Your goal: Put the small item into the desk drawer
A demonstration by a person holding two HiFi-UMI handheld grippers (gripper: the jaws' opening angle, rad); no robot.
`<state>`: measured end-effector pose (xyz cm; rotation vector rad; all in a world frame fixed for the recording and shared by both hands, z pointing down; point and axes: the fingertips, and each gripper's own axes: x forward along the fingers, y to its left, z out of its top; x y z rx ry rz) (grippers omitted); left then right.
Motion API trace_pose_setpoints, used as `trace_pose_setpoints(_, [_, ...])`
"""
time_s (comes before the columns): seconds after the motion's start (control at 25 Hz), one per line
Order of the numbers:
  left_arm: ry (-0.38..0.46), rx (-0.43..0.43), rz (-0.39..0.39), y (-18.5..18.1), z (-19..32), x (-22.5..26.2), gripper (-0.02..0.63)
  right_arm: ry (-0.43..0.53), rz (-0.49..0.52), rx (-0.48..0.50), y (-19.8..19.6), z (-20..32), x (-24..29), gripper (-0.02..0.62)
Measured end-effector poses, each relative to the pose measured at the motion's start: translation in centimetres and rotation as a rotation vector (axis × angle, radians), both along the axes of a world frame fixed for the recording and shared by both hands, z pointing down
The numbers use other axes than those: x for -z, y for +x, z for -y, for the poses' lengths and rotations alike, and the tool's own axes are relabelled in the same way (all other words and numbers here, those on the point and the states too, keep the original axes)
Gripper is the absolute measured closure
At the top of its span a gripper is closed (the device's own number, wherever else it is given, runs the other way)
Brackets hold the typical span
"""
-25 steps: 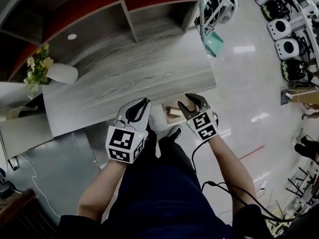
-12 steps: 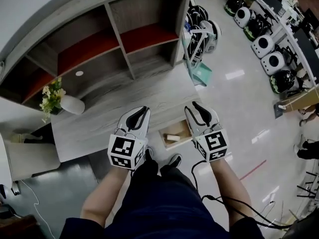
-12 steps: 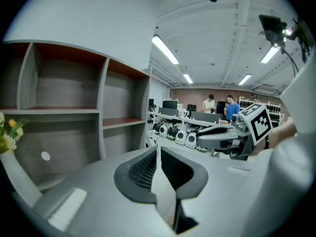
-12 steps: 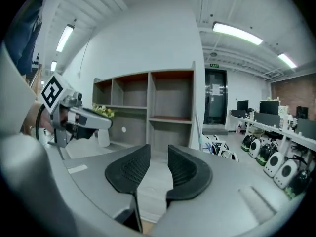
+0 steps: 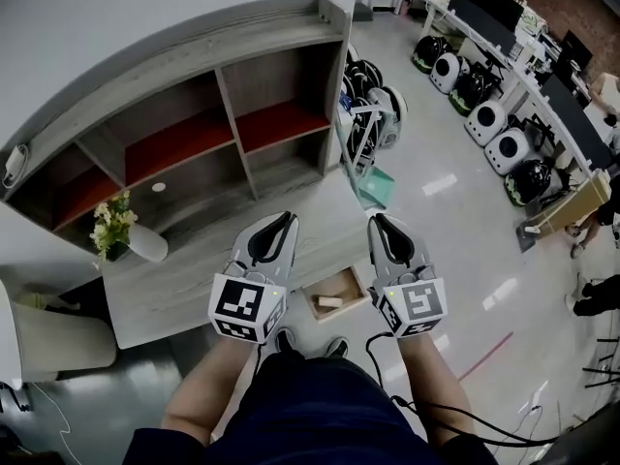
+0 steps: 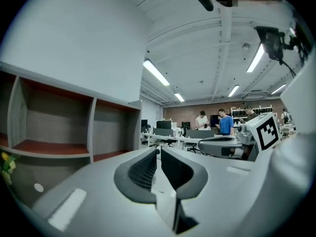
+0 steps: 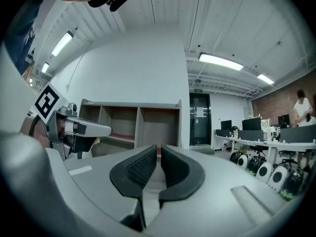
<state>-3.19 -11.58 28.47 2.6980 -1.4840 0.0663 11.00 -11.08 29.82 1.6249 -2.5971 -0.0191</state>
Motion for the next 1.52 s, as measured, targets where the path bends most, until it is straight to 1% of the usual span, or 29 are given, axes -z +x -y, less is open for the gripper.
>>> trace_pose_setpoints(0.16, [0.09, -0.021, -0.025, 0.4, -0.3, 3.5, 0.577, 0.051, 0.02, -0.015, -0.2, -0.9, 2.9, 0.589])
trace_pose_setpoints(0.44, [0.165, -0.043, -0.03, 0.4, -0.3, 5.4, 0.578, 0.107, 0.059, -0.061, -0.2, -1.6, 5.2, 0.589])
trace_pose_setpoints(0.56, [0.194, -0.054, 0.001, -0.1, 0.1, 5.3, 0.602, 0.12, 0.058, -0.111, 0.8, -1.3, 5.9, 0.589])
trace_pose_setpoints(0.6, [0.198, -0.05, 0.016, -0.5, 0.3, 5.1, 0.601, 0.124, 0.062, -0.126, 1.2, -1.3, 6.1, 0.589])
trace_pose_setpoints(0.68, [0.183, -0.03, 0.024, -1.6, 0.8, 4.6, 0.603, 0.134, 0.064, -0.147, 2.0, -1.2, 6.3, 0.589])
trace_pose_setpoints(0.84, [0.14, -0.008, -0.007, -3.1, 1.4, 3.8, 0.601, 0.132, 0.07, -0.156, 2.4, -1.2, 6.2, 0.589])
trace_pose_setpoints(1.08, [0.119, -0.019, -0.014, -3.8, 2.1, 2.8, 0.601, 0.116, 0.064, -0.149, 1.1, -0.3, 5.5, 0.589])
trace_pose_setpoints(1.24, [0.113, -0.021, -0.018, -4.4, 2.7, 2.7, 0.601, 0.099, 0.037, -0.141, 0.5, 0.2, 5.1, 0.591])
trace_pose_setpoints(1.52, [0.098, -0.027, -0.021, -4.9, 3.4, 2.1, 0.601, 0.094, 0.047, -0.135, 0.1, 0.8, 4.8, 0.589])
